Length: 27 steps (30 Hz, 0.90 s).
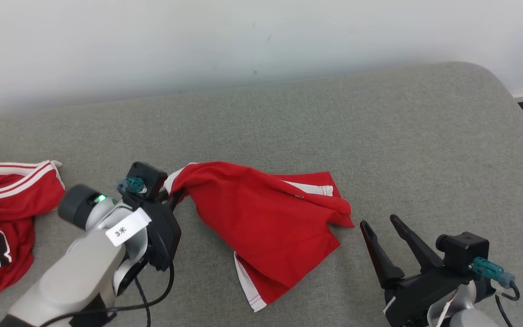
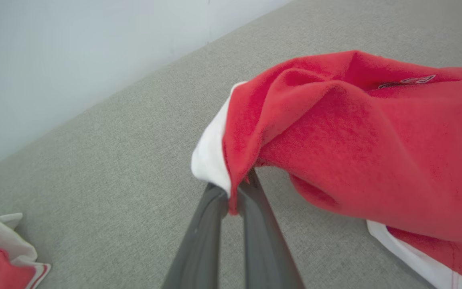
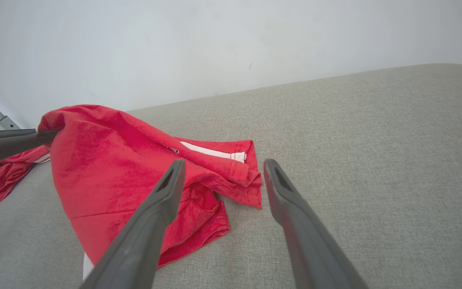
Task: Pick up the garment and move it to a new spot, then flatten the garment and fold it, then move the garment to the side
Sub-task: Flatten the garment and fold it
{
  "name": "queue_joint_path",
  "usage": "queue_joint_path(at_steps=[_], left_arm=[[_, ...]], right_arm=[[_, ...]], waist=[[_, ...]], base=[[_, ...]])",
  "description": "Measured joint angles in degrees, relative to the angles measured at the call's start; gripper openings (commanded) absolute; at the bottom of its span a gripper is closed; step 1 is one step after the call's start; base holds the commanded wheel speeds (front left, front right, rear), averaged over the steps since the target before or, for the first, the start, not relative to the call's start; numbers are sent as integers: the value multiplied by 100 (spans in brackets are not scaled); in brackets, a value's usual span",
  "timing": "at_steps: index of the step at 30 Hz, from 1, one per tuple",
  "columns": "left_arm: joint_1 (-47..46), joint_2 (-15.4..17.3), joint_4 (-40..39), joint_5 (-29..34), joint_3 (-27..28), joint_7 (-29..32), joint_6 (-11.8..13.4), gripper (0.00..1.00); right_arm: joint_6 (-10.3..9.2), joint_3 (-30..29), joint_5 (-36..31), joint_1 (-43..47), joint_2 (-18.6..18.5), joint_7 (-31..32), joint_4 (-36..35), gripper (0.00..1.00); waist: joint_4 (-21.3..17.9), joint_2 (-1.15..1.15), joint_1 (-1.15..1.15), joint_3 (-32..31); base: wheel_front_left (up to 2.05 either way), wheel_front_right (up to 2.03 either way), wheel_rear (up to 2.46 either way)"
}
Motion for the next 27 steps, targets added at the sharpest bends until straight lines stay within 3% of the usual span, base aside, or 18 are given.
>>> queue_joint_path(at_steps=[6,16,21,27], left_arm=[[-472,-30,-81,293,-38,-222,-8,0],[-1757,-213,-125,904,-212,-367,-157,0],[-2363,-192,-446,1084,-4,-850,-97,0],[-2129,-327,-644,1323,-443,-1402,-298,0]], right_arm=[[51,151,-14,-15,73,52,29,100],[58,218,-23,-122,156,94,75,100],[49,100,-23,-95,130,65,36,100],[7,-34,-1,11,98,-11,-7,100]], waist=[[-31,0,0,-98],[-398,0,0,-63],[-553,0,0,55],[-518,0,0,234]], base=[[0,0,0],[0,0,0],[0,0,0],[0,0,0]])
